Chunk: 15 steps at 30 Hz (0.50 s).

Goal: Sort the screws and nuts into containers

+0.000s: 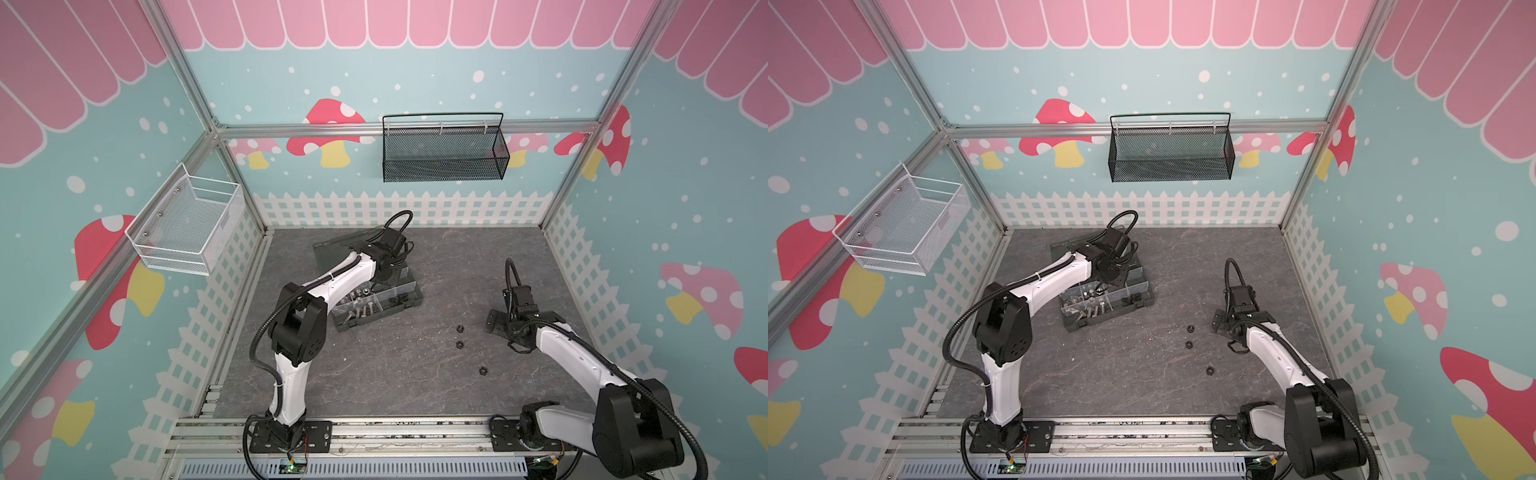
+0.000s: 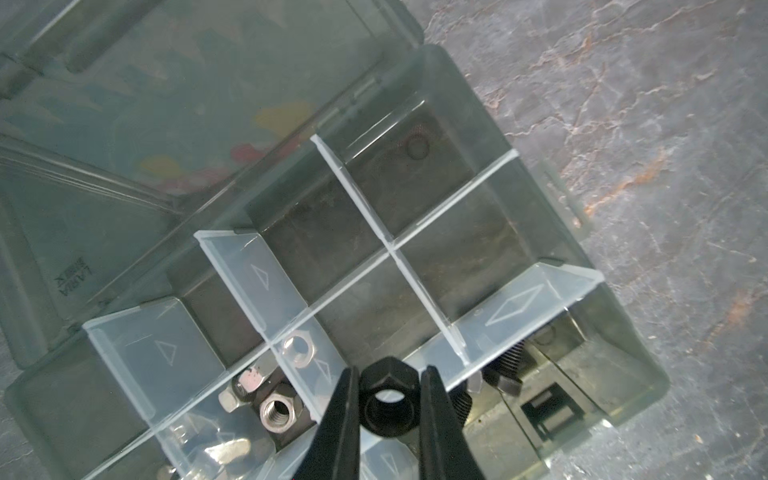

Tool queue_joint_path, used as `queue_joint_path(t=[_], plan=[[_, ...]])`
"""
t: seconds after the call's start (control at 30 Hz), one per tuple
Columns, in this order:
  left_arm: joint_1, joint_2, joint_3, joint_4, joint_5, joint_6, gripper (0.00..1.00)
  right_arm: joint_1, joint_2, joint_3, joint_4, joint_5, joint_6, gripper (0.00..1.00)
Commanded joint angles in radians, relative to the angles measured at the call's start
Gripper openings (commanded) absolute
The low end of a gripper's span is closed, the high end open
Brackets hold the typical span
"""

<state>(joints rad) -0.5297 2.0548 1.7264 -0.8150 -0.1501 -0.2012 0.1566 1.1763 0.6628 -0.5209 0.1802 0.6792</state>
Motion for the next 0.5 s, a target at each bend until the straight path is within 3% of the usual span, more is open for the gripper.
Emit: queue_joint_path(t=[0.0, 0.13, 0.3, 0.47], plan=[[0.018, 0.034, 0.043, -0.003, 0.043, 0.014, 0.07, -0.002, -0.110, -0.030, 0.031, 0.040, -0.041, 0.98], [0.032, 0.064, 0.056, -0.012, 0.056, 0.013, 0.07, -0.002, -0.218, -0.040, 0.025, 0.027, -0.076, 0.98], [0.042, 0.093, 0.066, -0.026, 0.035, 0.013, 0.09, -0.002, -0.251, -0.032, 0.012, -0.025, -0.087, 0.98], [0.043, 0.092, 0.054, -0.030, 0.003, 0.013, 0.35, -0.003, -0.265, -0.014, -0.024, -0.049, -0.079, 0.98]])
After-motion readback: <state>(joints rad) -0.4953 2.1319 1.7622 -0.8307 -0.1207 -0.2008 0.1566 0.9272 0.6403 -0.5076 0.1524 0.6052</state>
